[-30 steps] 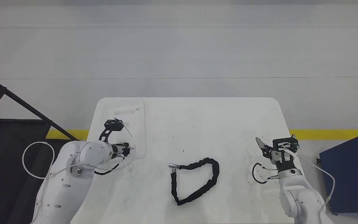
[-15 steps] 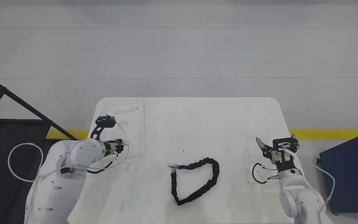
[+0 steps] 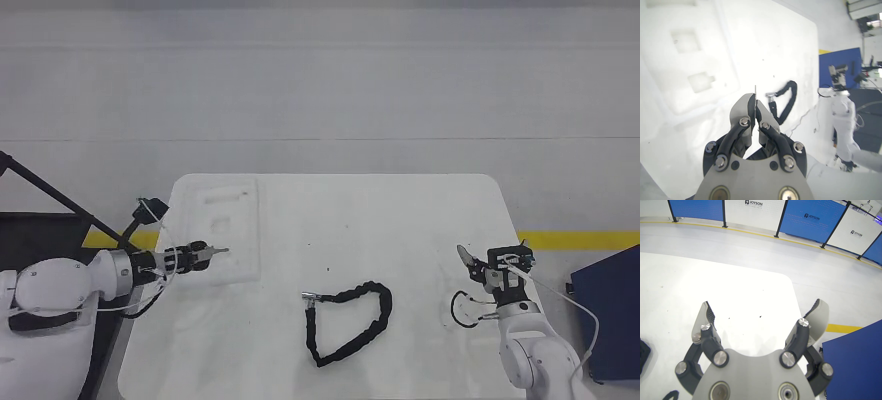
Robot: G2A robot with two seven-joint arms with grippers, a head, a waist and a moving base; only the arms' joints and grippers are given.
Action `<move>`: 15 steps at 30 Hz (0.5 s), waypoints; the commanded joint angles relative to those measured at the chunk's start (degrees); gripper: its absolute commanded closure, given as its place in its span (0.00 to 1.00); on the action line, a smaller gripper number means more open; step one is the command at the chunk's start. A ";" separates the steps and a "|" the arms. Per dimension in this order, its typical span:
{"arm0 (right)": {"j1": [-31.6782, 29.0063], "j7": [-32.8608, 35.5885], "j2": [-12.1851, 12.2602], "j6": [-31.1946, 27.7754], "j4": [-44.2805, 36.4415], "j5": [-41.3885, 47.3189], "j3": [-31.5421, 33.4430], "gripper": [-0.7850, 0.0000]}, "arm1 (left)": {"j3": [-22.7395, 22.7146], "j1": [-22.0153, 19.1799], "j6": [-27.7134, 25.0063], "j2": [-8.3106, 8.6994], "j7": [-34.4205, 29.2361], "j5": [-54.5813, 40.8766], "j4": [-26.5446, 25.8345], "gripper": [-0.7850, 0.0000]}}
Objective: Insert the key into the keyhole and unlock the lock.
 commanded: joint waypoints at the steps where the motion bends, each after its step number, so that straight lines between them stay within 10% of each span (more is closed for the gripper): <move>1: 0.00 0.00 0.00 0.00 0.00 0.00 0.00 0.00 | -2.29 1.52 -5.11 0.09 -1.47 -7.99 2.34 1.00; 15: 0.00 0.00 0.00 0.00 0.00 0.00 0.00 0.00 | 0.62 7.02 -26.21 0.32 4.14 -26.70 5.55 1.00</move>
